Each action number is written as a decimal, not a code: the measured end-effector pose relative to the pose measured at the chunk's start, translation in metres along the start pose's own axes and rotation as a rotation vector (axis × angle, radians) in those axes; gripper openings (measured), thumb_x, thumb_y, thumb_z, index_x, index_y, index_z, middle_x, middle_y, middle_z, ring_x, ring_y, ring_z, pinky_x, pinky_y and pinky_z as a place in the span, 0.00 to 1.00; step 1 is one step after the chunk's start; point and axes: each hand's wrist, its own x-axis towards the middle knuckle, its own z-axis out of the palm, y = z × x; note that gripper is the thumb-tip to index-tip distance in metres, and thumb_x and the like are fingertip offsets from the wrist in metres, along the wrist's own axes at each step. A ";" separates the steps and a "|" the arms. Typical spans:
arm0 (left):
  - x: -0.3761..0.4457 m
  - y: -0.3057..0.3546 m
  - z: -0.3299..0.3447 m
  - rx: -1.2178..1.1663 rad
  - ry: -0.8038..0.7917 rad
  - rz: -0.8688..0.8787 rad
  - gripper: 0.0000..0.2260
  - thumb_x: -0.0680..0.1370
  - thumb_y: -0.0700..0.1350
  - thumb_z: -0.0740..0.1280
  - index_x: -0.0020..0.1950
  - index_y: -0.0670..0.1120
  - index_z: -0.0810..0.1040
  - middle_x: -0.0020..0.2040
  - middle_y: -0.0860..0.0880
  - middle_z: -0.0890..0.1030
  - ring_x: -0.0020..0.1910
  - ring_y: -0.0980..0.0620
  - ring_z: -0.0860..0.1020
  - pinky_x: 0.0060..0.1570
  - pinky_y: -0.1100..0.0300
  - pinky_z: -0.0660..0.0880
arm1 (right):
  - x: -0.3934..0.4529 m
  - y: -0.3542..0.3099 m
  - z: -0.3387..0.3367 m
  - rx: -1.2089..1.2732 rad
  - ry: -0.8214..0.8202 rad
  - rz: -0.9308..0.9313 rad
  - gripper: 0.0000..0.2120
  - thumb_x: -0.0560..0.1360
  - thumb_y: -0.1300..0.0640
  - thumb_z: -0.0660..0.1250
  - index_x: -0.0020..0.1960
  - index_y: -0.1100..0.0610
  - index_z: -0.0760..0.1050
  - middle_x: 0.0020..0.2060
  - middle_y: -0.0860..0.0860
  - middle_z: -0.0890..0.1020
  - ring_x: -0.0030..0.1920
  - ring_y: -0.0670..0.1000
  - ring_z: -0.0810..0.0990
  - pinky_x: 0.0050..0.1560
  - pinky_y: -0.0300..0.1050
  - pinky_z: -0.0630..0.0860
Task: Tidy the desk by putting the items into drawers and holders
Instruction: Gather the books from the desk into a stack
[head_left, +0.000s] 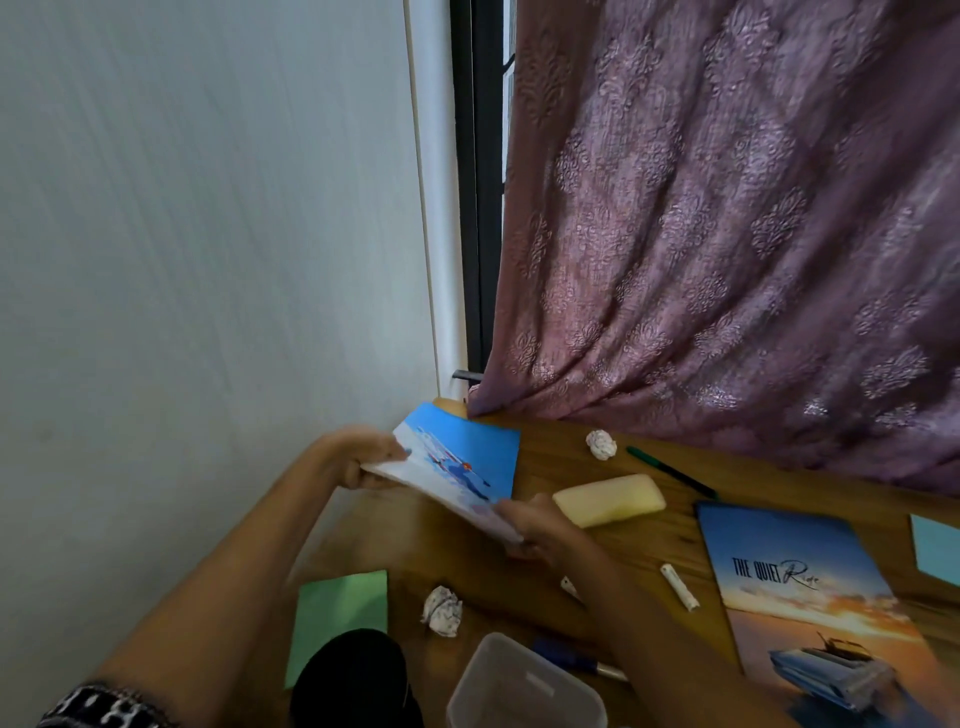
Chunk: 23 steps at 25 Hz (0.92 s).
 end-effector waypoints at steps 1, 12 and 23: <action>-0.014 0.006 -0.001 -0.049 0.023 0.034 0.10 0.81 0.39 0.57 0.42 0.40 0.72 0.26 0.47 0.76 0.17 0.58 0.74 0.17 0.68 0.71 | -0.009 -0.005 -0.004 0.071 -0.064 0.037 0.10 0.76 0.52 0.65 0.47 0.59 0.73 0.37 0.54 0.78 0.30 0.49 0.78 0.32 0.44 0.76; -0.147 -0.002 0.131 -0.666 -0.073 0.420 0.16 0.69 0.36 0.71 0.56 0.43 0.76 0.54 0.38 0.81 0.48 0.39 0.81 0.52 0.43 0.78 | -0.134 -0.009 -0.137 0.327 -0.171 -0.427 0.09 0.77 0.62 0.63 0.57 0.58 0.74 0.47 0.58 0.84 0.39 0.53 0.84 0.36 0.47 0.82; -0.139 0.009 0.266 -0.799 -0.135 0.478 0.17 0.76 0.39 0.64 0.65 0.40 0.72 0.48 0.44 0.84 0.41 0.47 0.84 0.35 0.54 0.81 | -0.157 0.105 -0.302 -0.544 0.603 -0.123 0.17 0.74 0.47 0.67 0.51 0.61 0.80 0.52 0.61 0.82 0.52 0.61 0.80 0.53 0.50 0.76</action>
